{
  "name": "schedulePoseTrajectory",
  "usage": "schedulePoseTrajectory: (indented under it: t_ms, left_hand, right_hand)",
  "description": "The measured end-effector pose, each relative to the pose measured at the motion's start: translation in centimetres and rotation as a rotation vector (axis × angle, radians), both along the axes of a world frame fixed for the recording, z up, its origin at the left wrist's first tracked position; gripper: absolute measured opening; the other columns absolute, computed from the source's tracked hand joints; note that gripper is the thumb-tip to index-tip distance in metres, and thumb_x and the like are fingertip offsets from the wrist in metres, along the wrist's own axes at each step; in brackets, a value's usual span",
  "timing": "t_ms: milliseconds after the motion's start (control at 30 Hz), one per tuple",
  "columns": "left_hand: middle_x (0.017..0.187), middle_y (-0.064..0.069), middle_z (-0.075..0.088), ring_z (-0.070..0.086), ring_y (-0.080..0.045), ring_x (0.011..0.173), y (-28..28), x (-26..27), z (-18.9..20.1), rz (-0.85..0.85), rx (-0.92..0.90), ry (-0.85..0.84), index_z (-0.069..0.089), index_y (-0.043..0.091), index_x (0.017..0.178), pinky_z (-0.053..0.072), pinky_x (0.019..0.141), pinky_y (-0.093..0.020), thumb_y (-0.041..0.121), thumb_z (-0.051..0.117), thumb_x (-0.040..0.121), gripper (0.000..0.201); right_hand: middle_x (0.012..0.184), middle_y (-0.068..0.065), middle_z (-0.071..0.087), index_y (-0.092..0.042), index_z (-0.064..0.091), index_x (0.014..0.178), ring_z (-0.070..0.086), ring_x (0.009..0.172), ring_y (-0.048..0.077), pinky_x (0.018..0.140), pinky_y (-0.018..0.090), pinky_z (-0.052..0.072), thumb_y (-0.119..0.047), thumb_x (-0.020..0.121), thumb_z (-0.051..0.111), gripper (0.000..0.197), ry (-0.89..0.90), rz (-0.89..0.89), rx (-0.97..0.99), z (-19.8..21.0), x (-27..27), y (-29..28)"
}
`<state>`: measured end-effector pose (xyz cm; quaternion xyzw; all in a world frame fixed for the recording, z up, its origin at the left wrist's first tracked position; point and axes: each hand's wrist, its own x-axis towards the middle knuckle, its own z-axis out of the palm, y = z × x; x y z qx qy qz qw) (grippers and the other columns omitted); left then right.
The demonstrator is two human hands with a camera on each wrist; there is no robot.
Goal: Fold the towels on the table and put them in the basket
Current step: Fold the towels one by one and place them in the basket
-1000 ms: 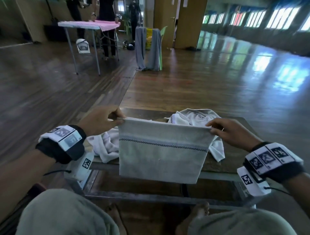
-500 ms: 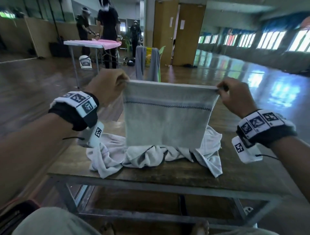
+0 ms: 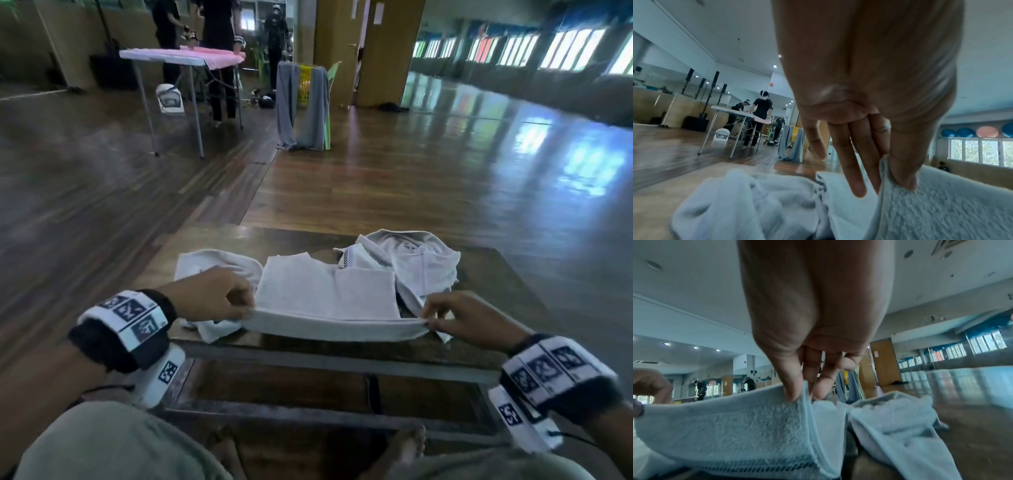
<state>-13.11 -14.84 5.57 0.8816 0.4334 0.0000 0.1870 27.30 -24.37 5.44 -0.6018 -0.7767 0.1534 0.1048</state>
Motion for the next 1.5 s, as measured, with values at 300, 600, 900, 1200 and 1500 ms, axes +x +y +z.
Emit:
schedulePoseTrajectory:
  t_ms: [300,600,900,1200,1500]
  left_hand:
    - [0.081,0.014,0.064,0.061,-0.007,0.079,5.6,1.9,-3.7,0.086,0.082,-0.138,0.066,0.02,0.085,0.047,0.071,-0.017,0.021,0.066,0.084,0.001]
    - [0.085,0.002,0.062,0.055,-0.018,0.081,14.3,4.5,-6.2,0.217,0.13,-0.167,0.062,0.009,0.087,0.034,0.064,-0.022,0.015,0.063,0.083,0.008]
    - [0.111,-0.009,0.062,0.055,-0.016,0.101,18.4,6.2,-7.9,0.262,-0.303,-0.163,0.049,0.011,0.071,0.036,0.059,-0.024,0.004,0.06,0.084,0.019]
    - [0.08,0.002,0.063,0.054,-0.008,0.067,18.3,5.8,-7.6,0.228,-0.143,-0.106,0.064,0.012,0.09,0.038,0.06,-0.019,0.023,0.063,0.087,0.012]
    - [0.08,0.016,0.065,0.061,0.002,0.084,13.0,3.3,-3.6,0.062,0.131,-0.324,0.065,0.021,0.081,0.044,0.071,-0.005,0.011,0.071,0.08,0.012]
  right_hand:
    - [0.083,-0.006,0.06,-0.011,0.068,0.094,0.056,0.081,0.011,0.065,0.011,0.039,-0.009,0.084,0.063,0.012,0.056,-0.186,0.036,-6.7,0.8,5.5]
    - [0.109,-0.004,0.06,-0.023,0.067,0.096,0.046,0.111,0.019,0.098,0.047,0.034,-0.025,0.085,0.063,0.011,-0.045,-0.252,0.14,-8.2,2.5,14.2]
    - [0.112,-0.007,0.063,-0.024,0.065,0.102,0.041,0.116,0.014,0.096,0.037,0.021,-0.028,0.088,0.059,0.016,-0.098,-0.245,0.014,-10.1,2.9,17.3]
    - [0.107,-0.008,0.064,-0.033,0.068,0.097,0.043,0.112,0.01,0.086,0.032,0.016,-0.032,0.085,0.063,0.013,-0.094,-0.251,0.077,-9.7,3.3,16.7]
    - [0.098,-0.017,0.066,-0.033,0.071,0.09,0.047,0.106,0.007,0.078,0.027,0.013,-0.031,0.082,0.067,0.009,-0.076,-0.256,0.207,-5.9,2.2,12.6]
